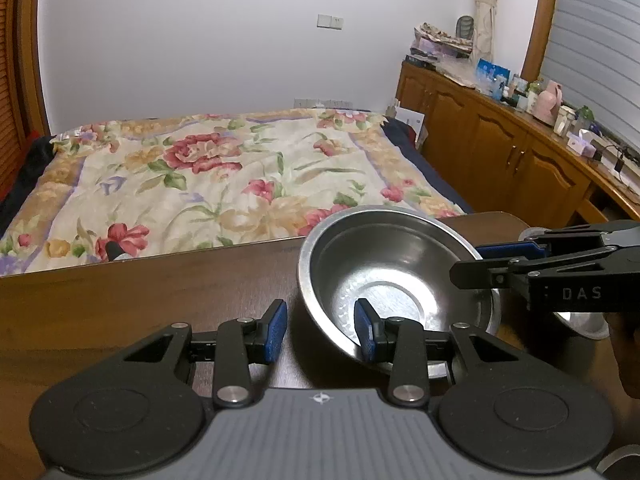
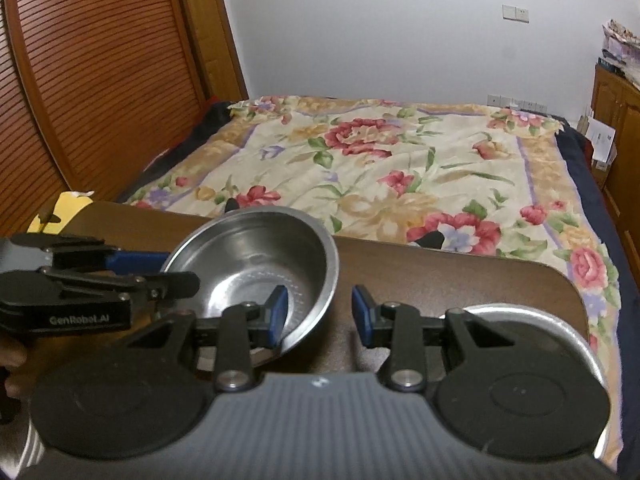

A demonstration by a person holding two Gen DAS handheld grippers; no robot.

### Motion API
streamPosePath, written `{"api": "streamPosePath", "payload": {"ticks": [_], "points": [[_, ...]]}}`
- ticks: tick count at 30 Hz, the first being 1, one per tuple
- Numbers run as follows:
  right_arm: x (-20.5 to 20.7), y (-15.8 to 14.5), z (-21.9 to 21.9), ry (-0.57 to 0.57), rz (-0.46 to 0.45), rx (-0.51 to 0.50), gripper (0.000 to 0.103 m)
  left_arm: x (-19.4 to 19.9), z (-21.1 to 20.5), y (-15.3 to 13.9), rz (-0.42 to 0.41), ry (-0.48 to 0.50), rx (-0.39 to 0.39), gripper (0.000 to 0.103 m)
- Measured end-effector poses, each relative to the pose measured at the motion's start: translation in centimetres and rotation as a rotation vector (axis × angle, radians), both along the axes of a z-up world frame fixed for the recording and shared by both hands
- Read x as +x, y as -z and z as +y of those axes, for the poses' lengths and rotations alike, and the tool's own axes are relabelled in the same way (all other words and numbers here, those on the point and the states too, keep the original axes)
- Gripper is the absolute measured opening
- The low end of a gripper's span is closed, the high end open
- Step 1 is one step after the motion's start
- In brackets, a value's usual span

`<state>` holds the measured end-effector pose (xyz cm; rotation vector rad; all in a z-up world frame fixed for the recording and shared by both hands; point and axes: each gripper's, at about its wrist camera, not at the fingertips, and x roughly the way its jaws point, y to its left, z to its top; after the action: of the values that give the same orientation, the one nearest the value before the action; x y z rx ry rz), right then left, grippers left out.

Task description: Organize plates and bowls

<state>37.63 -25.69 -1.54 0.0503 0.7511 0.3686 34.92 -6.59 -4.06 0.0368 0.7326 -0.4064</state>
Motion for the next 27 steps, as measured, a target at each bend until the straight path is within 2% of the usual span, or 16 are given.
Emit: {"api": "streamPosePath", "payload": {"ticks": [5,9,13,15,19,20,27], "points": [[0.1,0.3,0.2,-0.01,0.015,0.0,0.036,-0.1,0.1,-0.1,0.0,-0.005,0.011,0.031],[0.0,0.4,0.4,-0.013,0.021,0.006,0.033,-0.2,0.3,0.0,-0.002,-0.009,0.007,0.03],[-0.1,0.4,0.4,-0.02,0.023,0.01,0.032,-0.3,0.2,0.0,0.004,-0.004,0.008,0.022],[-0.1,0.5,0.5,-0.025,0.027,0.013,0.031,-0.3,0.1,0.0,0.006,-0.004,0.012,0.022],[0.0,0.6,0.9,-0.034,0.037,0.01,0.025,-0.4,-0.1,-0.1,0.012,-0.004,0.015,0.021],[0.0,0.6,1.0,-0.037,0.041,0.01,0.02,-0.4,0.0,-0.1,0.014,-0.004,0.015,0.021],[-0.2,0.5,1.1,-0.035,0.059,0.027,0.017,-1.2,0.7,-1.4,-0.005,-0.007,-0.012,0.015]]}}
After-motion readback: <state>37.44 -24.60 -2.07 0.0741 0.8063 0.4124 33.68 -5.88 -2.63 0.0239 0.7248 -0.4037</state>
